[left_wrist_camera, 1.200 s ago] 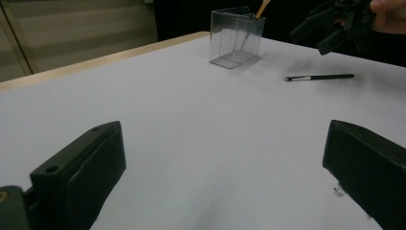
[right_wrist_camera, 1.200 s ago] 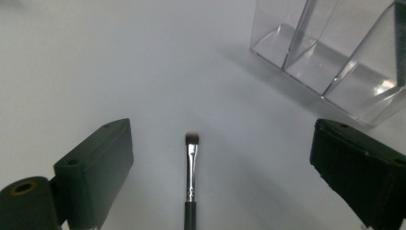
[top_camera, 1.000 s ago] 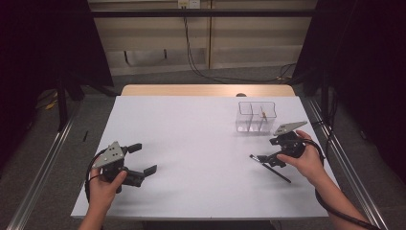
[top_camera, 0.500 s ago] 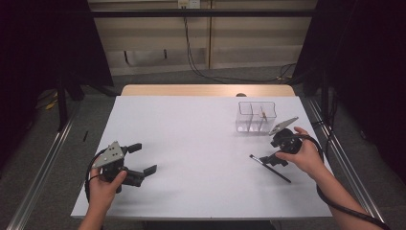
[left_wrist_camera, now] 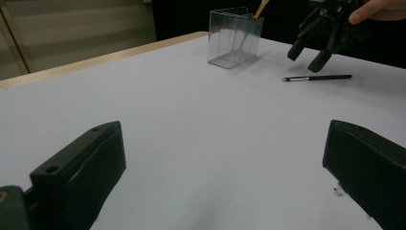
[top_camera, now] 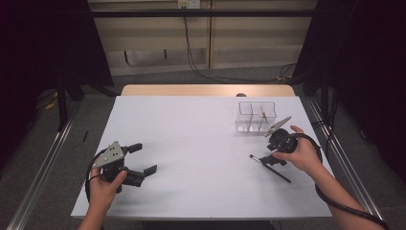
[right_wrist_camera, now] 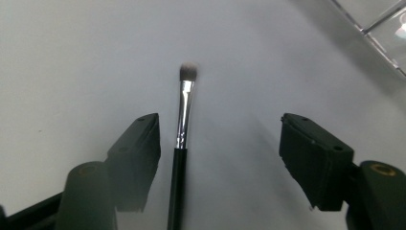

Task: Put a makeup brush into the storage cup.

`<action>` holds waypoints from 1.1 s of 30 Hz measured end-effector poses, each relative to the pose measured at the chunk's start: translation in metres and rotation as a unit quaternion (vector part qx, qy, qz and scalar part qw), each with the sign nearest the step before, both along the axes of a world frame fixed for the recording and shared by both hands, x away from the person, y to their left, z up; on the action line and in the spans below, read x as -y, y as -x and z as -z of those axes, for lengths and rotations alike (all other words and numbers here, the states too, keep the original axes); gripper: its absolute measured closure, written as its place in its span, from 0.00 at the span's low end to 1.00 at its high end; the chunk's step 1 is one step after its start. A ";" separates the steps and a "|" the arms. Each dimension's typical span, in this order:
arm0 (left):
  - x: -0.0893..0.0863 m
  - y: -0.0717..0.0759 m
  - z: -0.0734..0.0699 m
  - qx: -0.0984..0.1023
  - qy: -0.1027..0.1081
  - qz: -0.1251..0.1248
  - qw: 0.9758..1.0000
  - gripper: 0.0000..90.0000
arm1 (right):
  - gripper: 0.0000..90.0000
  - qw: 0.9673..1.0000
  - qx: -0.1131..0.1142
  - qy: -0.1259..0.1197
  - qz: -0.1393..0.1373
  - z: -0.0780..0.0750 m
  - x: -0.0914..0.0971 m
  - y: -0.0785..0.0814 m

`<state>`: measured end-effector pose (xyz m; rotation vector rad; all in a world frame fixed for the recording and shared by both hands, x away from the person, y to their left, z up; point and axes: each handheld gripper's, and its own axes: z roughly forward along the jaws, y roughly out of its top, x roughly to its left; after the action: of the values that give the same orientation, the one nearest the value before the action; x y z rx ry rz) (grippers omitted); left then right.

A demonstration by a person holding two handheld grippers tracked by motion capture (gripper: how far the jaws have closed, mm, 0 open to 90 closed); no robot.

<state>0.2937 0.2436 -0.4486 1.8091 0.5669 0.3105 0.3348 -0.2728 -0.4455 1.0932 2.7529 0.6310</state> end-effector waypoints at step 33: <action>0.001 0.000 -0.001 0.001 -0.002 -0.001 1.000 0.01 | 0.85 0.997 -0.050 0.052 -0.007 0.008 -0.019 0.004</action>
<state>0.2933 0.2426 -0.4479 1.8126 0.5656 0.3151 0.3311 -0.2538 -0.4531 1.1132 2.8437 0.4414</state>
